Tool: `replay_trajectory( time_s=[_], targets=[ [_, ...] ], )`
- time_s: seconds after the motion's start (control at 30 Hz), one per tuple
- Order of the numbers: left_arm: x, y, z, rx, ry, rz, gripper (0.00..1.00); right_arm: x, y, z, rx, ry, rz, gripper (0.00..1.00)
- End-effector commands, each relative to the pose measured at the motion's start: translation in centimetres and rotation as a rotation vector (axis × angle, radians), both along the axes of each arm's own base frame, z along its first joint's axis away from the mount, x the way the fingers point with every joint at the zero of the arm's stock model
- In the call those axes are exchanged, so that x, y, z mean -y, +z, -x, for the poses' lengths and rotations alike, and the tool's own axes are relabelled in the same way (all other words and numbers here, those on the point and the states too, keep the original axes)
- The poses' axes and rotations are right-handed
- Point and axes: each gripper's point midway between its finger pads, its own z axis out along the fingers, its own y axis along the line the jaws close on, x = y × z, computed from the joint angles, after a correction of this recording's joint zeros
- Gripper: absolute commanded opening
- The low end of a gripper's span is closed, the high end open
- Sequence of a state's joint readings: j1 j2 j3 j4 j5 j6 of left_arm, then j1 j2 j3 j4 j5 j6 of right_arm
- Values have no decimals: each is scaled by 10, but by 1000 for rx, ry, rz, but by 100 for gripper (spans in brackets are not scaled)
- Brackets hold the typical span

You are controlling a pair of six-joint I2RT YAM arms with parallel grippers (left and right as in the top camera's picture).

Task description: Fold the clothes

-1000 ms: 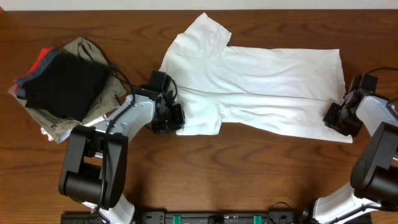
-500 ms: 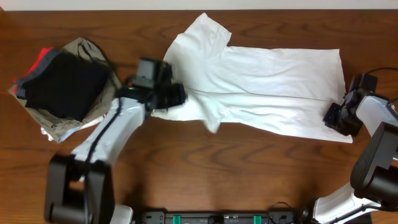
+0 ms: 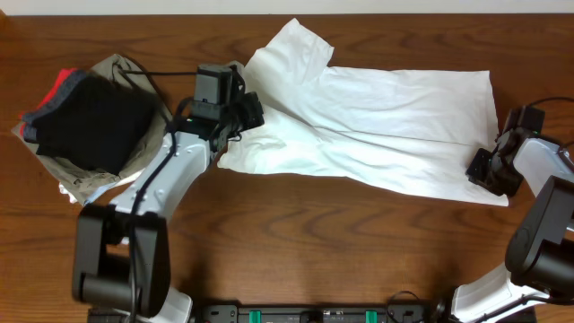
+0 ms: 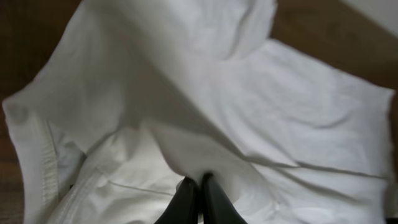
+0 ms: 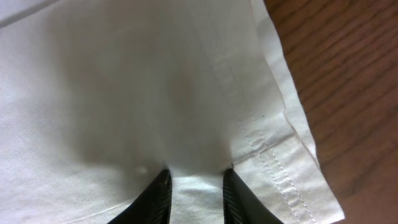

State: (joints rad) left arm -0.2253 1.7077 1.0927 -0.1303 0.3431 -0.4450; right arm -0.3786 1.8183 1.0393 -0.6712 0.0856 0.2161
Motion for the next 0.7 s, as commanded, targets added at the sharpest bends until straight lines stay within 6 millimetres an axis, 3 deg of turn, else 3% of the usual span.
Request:
replay_trajectory(
  time_s=[0.0,0.23,0.47,0.53,0.63,0.67],
  targets=[
    [-3,-16,0,-33,16,-18,6,-8,-12,10,-29,8,-47,27],
    [-7,-29,6,-78,22,-46,6,-8,-12,10,-28,8,-46,27],
    [-63,-51,14,-124,186,-329,6,-8,-12,10,-28,8,-47,27],
    [-66,-53,18,-141,191,-345,7,-8,-12,10,-28,8,-46,27],
    [-66,-56,22,-162,183,-348,36,-8,-12,10,-29,8,-47,27],
    [-66,-57,24,-168,181,-348,41,-8,-12,10,-29,8,-47,27]
  ],
)
